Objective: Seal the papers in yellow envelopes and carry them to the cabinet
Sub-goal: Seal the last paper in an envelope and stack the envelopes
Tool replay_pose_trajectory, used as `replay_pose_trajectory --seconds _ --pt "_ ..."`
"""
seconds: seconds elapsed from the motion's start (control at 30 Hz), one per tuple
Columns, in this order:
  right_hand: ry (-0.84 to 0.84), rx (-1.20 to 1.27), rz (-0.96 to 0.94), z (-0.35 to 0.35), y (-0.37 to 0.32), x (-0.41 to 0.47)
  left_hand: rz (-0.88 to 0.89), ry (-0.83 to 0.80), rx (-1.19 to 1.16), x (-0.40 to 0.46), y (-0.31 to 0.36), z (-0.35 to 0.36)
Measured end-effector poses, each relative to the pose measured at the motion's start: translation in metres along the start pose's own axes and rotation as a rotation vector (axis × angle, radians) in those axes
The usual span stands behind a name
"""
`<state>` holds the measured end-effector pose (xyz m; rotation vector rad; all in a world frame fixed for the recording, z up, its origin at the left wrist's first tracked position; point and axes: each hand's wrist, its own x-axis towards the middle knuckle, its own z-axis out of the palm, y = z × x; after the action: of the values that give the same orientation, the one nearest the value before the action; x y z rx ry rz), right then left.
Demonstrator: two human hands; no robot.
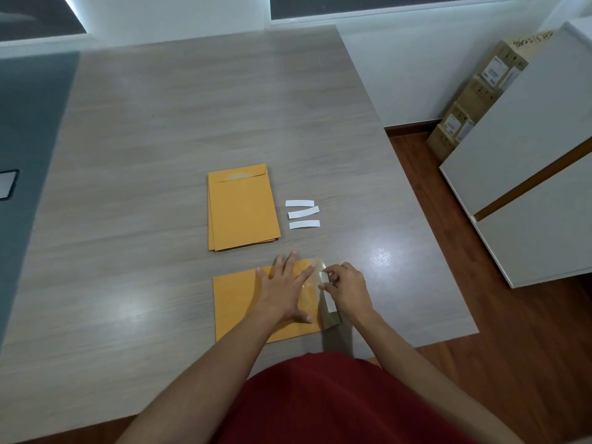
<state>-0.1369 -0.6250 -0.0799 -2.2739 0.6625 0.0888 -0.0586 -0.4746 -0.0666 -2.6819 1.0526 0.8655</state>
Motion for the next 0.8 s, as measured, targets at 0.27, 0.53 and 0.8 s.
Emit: replay_pose_trajectory --seconds 0.27,0.53,0.8 --pt "0.014 0.021 0.041 -0.001 0.001 0.005 -0.004 -0.015 0.004 0.001 0.0 0.0" --pt "0.058 0.05 0.03 0.001 0.0 0.009 0.001 -0.023 -0.018 0.0 0.0 -0.001" --pt "0.074 0.064 0.013 0.001 0.002 0.01 0.005 -0.02 -0.018 -0.001 0.0 -0.001"
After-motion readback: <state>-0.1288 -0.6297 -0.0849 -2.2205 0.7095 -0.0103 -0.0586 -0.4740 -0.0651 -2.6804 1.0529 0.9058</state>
